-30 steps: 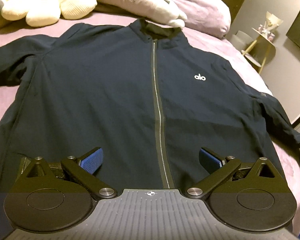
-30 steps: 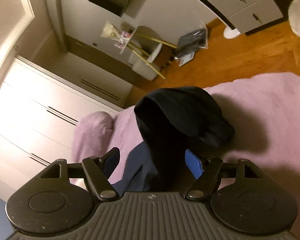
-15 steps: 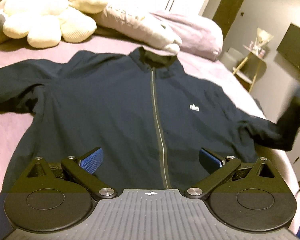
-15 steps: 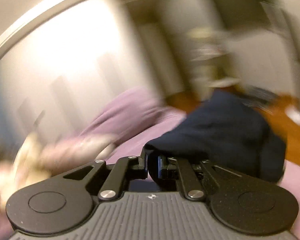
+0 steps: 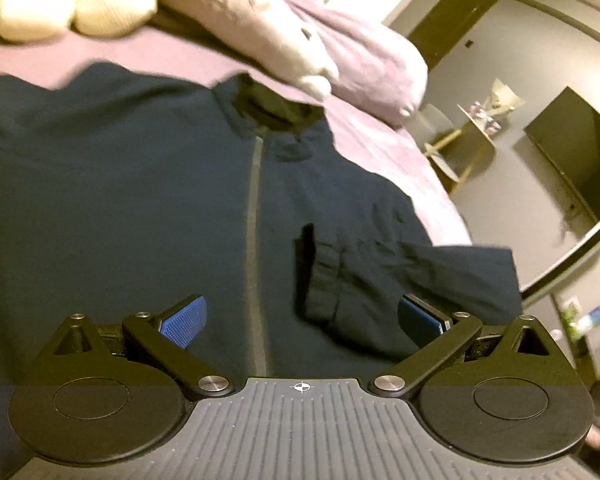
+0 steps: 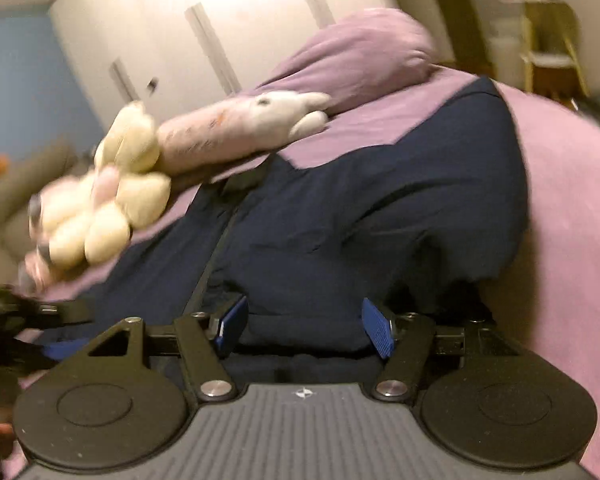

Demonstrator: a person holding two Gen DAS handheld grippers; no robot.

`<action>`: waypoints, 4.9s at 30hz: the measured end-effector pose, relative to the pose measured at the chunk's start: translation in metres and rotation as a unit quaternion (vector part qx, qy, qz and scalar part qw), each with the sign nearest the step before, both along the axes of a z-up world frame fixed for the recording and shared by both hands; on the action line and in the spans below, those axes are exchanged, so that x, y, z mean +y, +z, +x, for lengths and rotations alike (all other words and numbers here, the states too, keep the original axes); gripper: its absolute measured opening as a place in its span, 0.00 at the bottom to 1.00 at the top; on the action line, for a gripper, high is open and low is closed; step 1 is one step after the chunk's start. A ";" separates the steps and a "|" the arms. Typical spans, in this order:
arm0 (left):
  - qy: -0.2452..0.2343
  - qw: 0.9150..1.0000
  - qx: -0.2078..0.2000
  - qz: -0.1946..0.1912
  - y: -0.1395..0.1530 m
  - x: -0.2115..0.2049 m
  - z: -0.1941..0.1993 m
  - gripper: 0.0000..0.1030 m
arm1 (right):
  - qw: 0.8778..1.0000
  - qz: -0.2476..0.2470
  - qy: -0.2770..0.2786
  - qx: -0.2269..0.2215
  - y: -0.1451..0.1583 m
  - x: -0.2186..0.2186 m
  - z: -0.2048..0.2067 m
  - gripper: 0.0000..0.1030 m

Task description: Fold large clothes

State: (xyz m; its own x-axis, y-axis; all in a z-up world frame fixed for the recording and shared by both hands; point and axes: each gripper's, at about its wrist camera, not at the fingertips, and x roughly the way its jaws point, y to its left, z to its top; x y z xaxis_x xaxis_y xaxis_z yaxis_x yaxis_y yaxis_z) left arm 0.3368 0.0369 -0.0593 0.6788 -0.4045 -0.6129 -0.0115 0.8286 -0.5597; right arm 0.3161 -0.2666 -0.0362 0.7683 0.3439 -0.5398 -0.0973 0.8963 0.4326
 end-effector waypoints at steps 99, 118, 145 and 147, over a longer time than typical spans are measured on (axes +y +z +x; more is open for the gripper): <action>0.078 0.983 0.026 0.162 -0.022 0.092 0.072 0.57 | 0.979 -0.189 -0.051 0.048 -0.037 0.049 0.122 0.02; 0.062 0.978 0.030 0.196 -0.033 0.083 0.044 1.00 | 0.935 -0.352 0.006 0.036 -0.046 0.092 0.101 0.06; 0.287 0.953 0.006 0.095 0.000 0.261 -0.127 1.00 | 0.975 -0.129 0.179 0.004 -0.026 0.242 0.046 0.15; 0.320 0.944 0.015 0.076 -0.006 0.287 -0.138 1.00 | 0.974 -0.120 0.191 0.008 -0.029 0.271 0.053 0.15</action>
